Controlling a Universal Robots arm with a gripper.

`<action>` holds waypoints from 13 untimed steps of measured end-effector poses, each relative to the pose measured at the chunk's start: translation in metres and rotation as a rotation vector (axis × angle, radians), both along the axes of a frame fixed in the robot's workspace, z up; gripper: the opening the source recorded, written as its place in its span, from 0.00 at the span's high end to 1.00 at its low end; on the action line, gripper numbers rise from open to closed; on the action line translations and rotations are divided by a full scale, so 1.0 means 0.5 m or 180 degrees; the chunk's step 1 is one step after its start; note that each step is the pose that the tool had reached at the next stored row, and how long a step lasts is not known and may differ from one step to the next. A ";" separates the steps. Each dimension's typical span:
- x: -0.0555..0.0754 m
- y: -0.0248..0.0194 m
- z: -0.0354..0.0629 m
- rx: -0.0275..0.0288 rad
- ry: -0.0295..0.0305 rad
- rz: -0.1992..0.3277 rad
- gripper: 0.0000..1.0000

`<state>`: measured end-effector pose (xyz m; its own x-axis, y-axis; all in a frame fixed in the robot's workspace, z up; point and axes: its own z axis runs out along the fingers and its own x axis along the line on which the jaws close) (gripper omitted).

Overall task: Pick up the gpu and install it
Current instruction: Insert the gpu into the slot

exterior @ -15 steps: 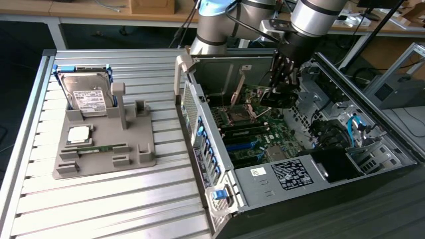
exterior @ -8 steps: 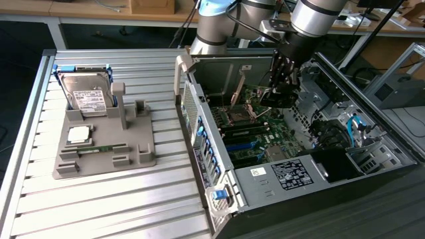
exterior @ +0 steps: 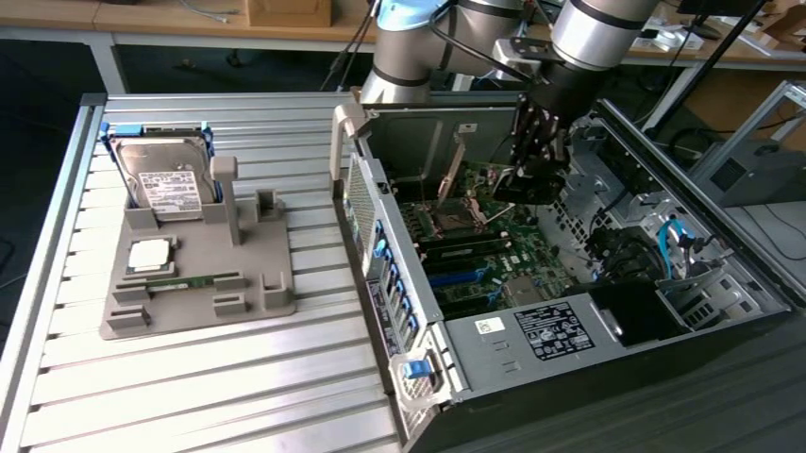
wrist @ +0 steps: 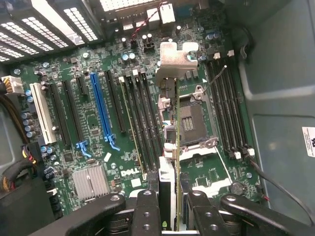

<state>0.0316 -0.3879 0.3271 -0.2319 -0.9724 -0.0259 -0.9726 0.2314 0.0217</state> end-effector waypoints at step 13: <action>0.000 0.0000 -0.001 0.0000 0.0000 0.0096 0.73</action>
